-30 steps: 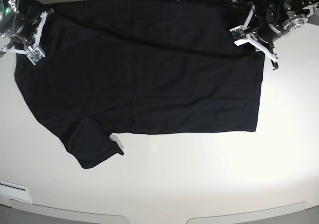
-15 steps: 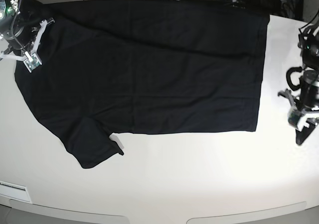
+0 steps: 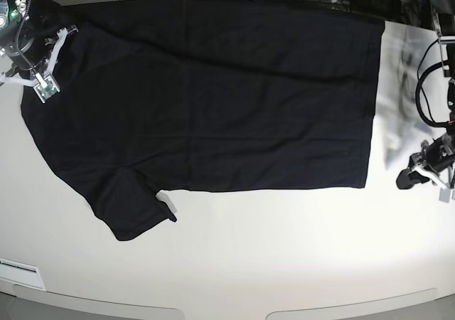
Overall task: Fold the T-shirt properly
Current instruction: 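Move both grippers to the shirt's hem corners and grasp them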
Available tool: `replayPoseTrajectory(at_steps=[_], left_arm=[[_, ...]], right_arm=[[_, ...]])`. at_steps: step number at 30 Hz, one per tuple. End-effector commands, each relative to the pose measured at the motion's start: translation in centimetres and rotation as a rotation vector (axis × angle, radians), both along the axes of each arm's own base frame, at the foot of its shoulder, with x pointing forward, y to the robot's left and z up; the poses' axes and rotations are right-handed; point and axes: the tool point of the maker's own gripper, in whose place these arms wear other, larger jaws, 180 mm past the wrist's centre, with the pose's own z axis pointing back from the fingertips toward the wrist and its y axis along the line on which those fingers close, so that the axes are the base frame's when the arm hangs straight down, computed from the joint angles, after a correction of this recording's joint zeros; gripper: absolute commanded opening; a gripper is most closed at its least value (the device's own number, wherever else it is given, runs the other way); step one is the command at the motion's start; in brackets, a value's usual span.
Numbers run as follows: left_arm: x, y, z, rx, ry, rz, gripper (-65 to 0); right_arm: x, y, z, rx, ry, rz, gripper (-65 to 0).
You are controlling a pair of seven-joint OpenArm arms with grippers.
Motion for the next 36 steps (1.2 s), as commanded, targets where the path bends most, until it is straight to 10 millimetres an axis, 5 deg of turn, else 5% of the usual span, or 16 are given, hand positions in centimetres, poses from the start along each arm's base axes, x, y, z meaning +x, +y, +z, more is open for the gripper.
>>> replayPoseTrajectory(at_steps=[1,3,4,18,20,22,24,32,36], left_arm=[[1.1,0.9,2.1,-0.021,-0.049,0.021,-53.5],[1.0,0.3,1.0,-0.069,-0.014,0.023,-36.4],[0.8,-0.2,0.3,-0.083,0.008,0.018,-34.2],[-1.2,-11.3,-6.7,-0.121,0.234,-0.233,-34.5],[-1.0,-11.8,-6.5,-0.131,0.228,-0.237,-38.3],[-0.7,-11.6,-6.4,-0.134,0.230,-0.220,-51.5],[-0.6,-11.2,-6.5,-0.132,0.245,-0.193,-65.0],[-0.8,-11.1,-6.9,-0.101,0.255,-0.209,-65.0],[-0.8,-11.1,-6.9,-0.102,0.254,-0.209,-65.0]], right_arm=[[0.7,0.0,0.9,-0.011,-0.035,0.014,-65.0],[0.7,0.0,0.9,-0.010,-0.034,0.013,-65.0],[0.7,0.0,0.9,-0.010,-0.035,0.013,-65.0],[0.9,0.0,1.0,-0.006,-0.045,0.014,-65.0],[1.1,0.2,1.1,0.000,-0.057,0.020,-65.0],[1.7,0.3,1.5,0.005,-0.079,0.022,-65.0],[3.0,0.2,2.4,0.007,-0.129,0.011,-65.0],[11.6,0.8,9.9,0.112,-0.480,0.010,-35.7],[16.2,-1.7,10.6,0.256,-0.515,-0.080,-33.3]])
